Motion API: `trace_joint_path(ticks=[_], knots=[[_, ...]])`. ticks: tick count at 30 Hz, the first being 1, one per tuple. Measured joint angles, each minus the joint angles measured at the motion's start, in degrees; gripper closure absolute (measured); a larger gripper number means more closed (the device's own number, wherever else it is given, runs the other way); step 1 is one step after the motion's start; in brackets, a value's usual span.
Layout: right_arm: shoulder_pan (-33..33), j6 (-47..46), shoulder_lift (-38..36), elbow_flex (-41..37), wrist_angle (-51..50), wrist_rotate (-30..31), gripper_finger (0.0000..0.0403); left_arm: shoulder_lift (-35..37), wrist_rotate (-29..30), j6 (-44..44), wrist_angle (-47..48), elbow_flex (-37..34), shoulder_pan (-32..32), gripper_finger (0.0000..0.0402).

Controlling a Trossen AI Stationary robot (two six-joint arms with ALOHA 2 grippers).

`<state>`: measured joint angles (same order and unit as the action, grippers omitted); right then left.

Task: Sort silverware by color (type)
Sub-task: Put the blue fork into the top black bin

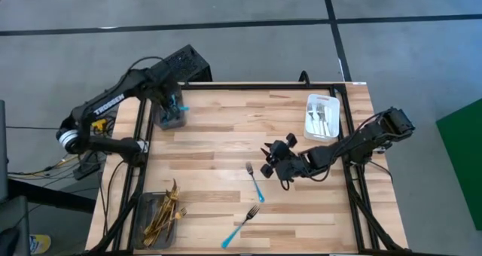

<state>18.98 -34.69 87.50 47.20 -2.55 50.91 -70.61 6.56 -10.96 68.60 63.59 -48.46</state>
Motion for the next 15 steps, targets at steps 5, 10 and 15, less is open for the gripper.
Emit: trace_joint_path(ticks=[5,10,15], knots=[[-0.7,0.0,0.0,0.0,1.1,-3.4,0.0270,-6.0,4.2,-3.0,-3.2,-0.1,-4.7,0.0394],[-0.7,-1.1,0.0,0.0,1.2,-6.1,0.0265,-10.9,7.8,-3.8,-6.8,-0.2,-6.9,0.0349],[-0.9,-7.0,0.0,0.0,1.3,-9.5,0.0256,-12.7,7.7,-2.1,-7.1,-0.2,-6.9,0.0287]])
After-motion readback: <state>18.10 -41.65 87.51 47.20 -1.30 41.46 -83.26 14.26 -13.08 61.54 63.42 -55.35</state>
